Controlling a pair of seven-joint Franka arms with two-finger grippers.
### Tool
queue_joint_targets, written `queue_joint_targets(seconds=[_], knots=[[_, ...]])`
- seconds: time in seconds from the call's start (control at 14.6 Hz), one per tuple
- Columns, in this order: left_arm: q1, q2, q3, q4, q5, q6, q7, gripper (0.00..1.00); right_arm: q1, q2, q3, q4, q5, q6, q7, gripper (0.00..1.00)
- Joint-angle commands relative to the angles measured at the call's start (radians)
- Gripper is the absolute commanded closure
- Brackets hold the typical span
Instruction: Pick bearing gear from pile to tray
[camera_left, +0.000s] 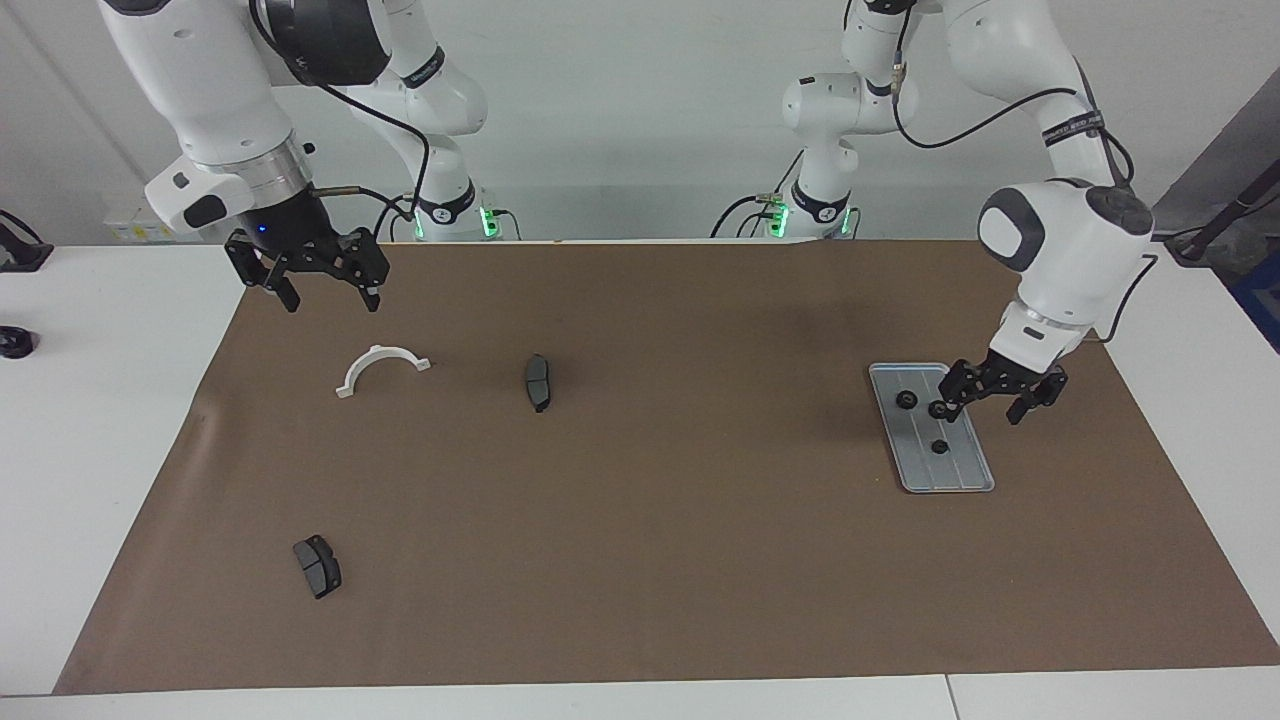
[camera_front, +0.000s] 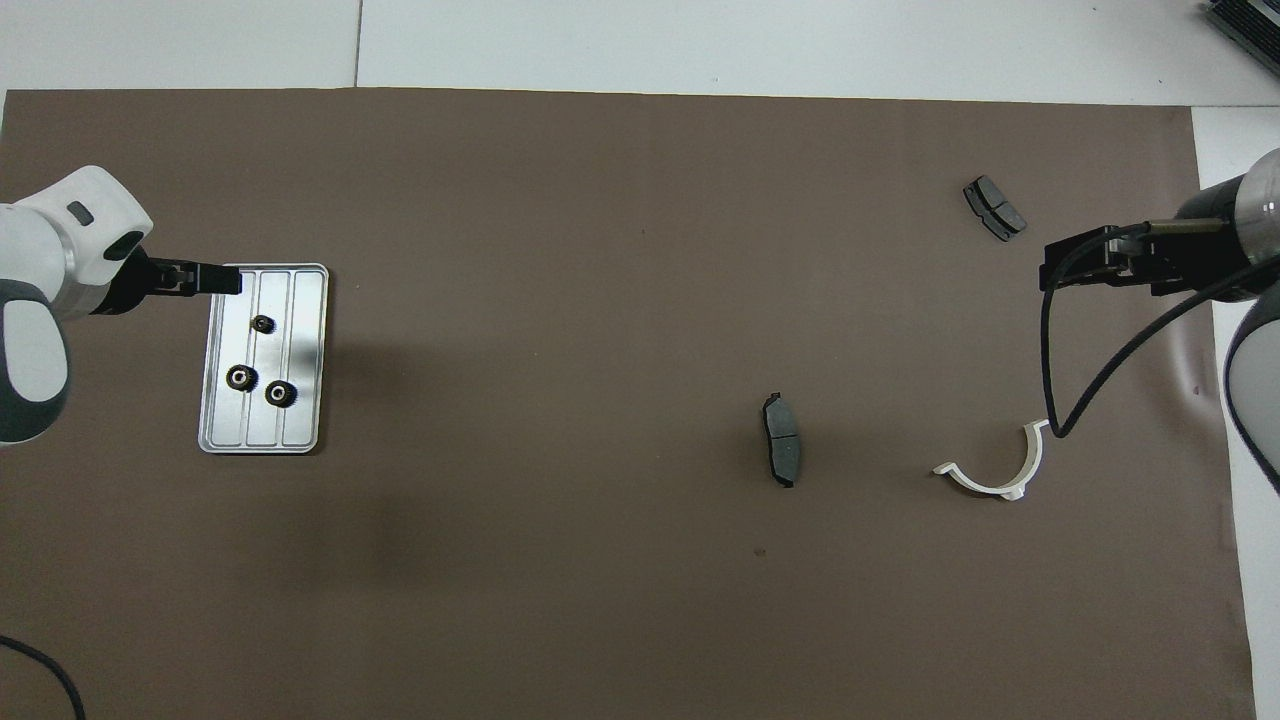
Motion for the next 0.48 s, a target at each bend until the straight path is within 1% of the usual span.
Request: queue_joint_targets(seconds=[0.0, 0.14, 0.27, 0.41], knots=[[-0.005, -0.099, 0.007, 0.041, -0.004, -0.142, 0.01, 0.0, -0.01, -0.019, 0.005, -0.025, 0.008, 0.009, -0.007, 0.0], [-0.004, -0.137, 0.005, 0.113, 0.052, -0.265, 0.009, 0.0, -0.01, -0.017, 0.005, -0.025, 0.008, 0.009, -0.007, 0.0], [-0.001, -0.13, 0.002, 0.244, 0.072, -0.397, -0.004, 0.0, -0.01, -0.019, 0.005, -0.025, 0.008, 0.009, -0.007, 0.0], [0.004, -0.116, 0.002, 0.324, 0.072, -0.471, -0.004, 0.0, -0.01, -0.019, 0.005, -0.025, 0.008, 0.008, -0.007, 0.0]])
